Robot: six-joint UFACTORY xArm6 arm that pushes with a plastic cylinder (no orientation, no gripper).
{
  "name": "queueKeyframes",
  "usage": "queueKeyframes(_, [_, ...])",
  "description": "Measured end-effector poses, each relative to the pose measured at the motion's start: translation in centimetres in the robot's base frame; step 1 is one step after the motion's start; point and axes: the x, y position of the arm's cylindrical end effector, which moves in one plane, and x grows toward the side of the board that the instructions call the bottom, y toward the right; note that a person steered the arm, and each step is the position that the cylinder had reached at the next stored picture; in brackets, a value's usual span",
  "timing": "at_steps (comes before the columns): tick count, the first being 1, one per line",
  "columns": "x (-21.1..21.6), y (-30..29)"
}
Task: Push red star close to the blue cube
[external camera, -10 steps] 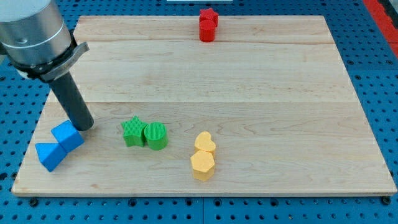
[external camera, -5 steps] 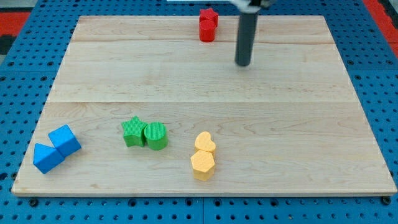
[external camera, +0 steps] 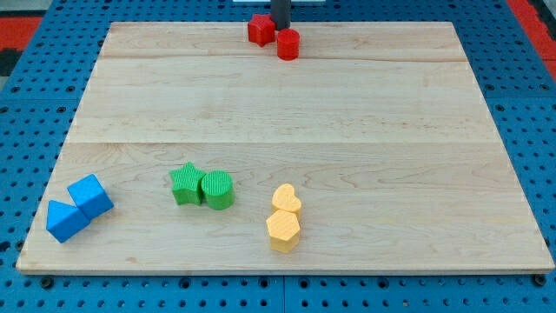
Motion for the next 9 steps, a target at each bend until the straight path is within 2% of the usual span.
queueKeyframes(2, [-0.2, -8.4])
queueKeyframes(5, [8.8, -18.0])
queueKeyframes(6, [10.2, -21.3])
queueKeyframes(9, [15.0, -19.6])
